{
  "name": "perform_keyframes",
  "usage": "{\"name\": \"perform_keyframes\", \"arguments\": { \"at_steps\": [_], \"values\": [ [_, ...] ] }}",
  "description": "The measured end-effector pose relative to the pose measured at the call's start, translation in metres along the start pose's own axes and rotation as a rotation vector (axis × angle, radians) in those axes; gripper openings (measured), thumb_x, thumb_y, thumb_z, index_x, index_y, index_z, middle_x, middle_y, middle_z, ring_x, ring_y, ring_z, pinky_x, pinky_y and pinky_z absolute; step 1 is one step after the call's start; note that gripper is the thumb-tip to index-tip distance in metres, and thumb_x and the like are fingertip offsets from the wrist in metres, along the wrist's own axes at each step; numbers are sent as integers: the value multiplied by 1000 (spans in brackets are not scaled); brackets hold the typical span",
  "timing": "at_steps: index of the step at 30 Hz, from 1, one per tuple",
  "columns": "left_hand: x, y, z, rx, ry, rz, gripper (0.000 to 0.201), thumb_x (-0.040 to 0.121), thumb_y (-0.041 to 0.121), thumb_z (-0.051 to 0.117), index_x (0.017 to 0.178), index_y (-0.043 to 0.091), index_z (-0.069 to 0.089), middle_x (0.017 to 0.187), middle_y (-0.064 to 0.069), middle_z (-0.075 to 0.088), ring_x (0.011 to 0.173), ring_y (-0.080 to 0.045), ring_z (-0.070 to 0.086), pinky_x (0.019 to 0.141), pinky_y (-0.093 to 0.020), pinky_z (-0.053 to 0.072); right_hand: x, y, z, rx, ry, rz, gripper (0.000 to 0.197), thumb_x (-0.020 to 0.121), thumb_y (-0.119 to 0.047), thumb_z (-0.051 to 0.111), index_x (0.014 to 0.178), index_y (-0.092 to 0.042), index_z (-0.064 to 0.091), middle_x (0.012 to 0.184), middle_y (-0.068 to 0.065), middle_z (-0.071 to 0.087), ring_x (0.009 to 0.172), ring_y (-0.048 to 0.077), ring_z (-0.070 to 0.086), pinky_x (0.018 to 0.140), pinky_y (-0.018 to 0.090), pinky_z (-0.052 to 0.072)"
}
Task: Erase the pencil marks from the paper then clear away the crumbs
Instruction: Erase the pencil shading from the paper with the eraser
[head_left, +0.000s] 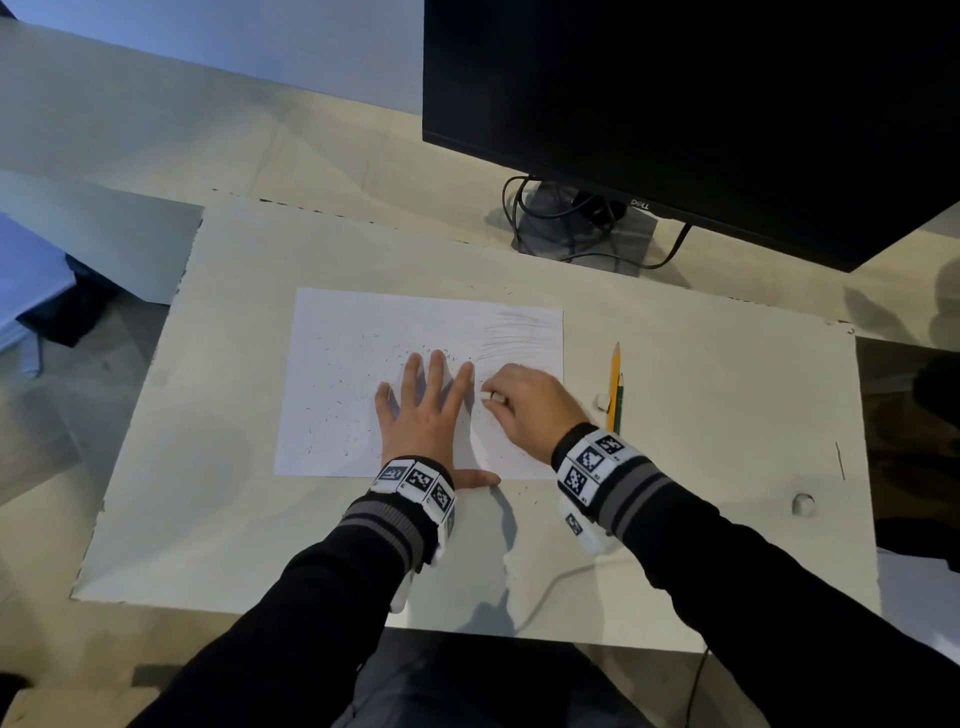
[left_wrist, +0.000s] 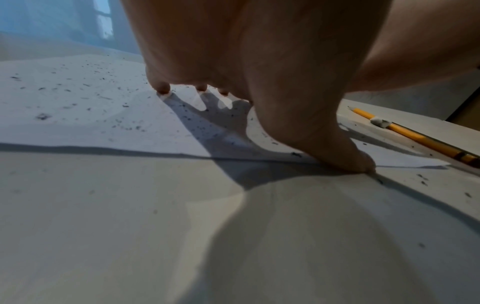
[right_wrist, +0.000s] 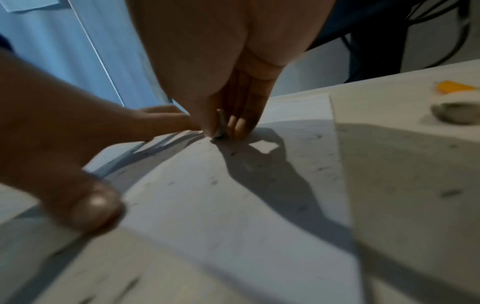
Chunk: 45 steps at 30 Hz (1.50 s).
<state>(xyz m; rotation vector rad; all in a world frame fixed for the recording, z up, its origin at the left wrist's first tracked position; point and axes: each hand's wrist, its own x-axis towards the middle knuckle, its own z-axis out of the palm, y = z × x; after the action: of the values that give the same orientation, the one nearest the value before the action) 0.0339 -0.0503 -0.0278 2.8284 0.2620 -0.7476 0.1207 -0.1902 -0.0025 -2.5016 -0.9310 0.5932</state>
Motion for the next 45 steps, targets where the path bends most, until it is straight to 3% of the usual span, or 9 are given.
{"name": "perform_keyframes", "arguments": {
  "at_steps": [4,8,13,17,29,33,37,42,45],
  "values": [
    [0,-1,2,-24,4,0,142,54,91,61,150,32,-26,161,-5,-26,148,-33,-22,117,-62,2,10,17,-9,49,185,126,12,90,-19,68,94,-9,73,91,2,65,83,19,60,81,37,53],
    [1,-1,2,-9,5,2,142,55,91,60,150,32,-27,160,-5,-27,147,-34,-23,117,-63,2,0,1,1,29,36,-2,13,91,-18,67,98,-9,72,97,2,63,86,19,60,81,35,52],
    [1,-1,2,-23,0,2,143,54,91,61,150,32,-26,160,-5,-27,147,-34,-23,116,-63,2,19,15,-13,39,172,119,13,90,-17,66,99,-11,73,96,2,65,87,19,60,83,37,53],
    [1,0,2,-26,11,0,144,53,91,61,150,33,-26,161,-5,-25,148,-34,-22,117,-63,3,15,-1,-5,-36,-12,-13,13,92,-17,62,102,-12,70,97,1,64,86,19,59,81,35,52],
    [2,0,2,-31,0,-2,144,53,89,64,151,32,-25,161,-5,-25,148,-34,-23,117,-63,1,27,10,-8,12,127,104,11,90,-19,64,86,-11,72,82,-2,60,77,15,53,77,36,51],
    [2,0,2,-25,-1,-3,144,53,89,64,150,33,-27,160,-5,-26,147,-34,-23,116,-64,2,14,-2,-2,13,-7,-12,13,92,-18,63,98,-12,73,90,1,64,81,14,55,78,31,50],
    [1,0,1,-13,1,-5,144,53,91,61,150,32,-26,161,-5,-25,148,-34,-22,116,-63,2,25,15,-11,3,153,143,12,93,-20,62,90,-14,72,87,-1,63,79,14,54,77,31,50],
    [2,0,2,-15,0,-4,143,53,91,62,151,32,-24,161,-5,-25,148,-34,-22,116,-63,2,-1,4,-6,-9,-64,-30,16,93,-18,61,102,-12,73,96,2,67,87,19,60,82,33,51],
    [1,-1,2,-14,-15,-7,143,54,90,62,151,32,-25,161,-5,-26,147,-34,-23,116,-63,0,6,26,-18,-2,81,141,13,93,-20,62,92,-14,73,86,-1,64,81,17,58,80,35,52]
  ]
}}
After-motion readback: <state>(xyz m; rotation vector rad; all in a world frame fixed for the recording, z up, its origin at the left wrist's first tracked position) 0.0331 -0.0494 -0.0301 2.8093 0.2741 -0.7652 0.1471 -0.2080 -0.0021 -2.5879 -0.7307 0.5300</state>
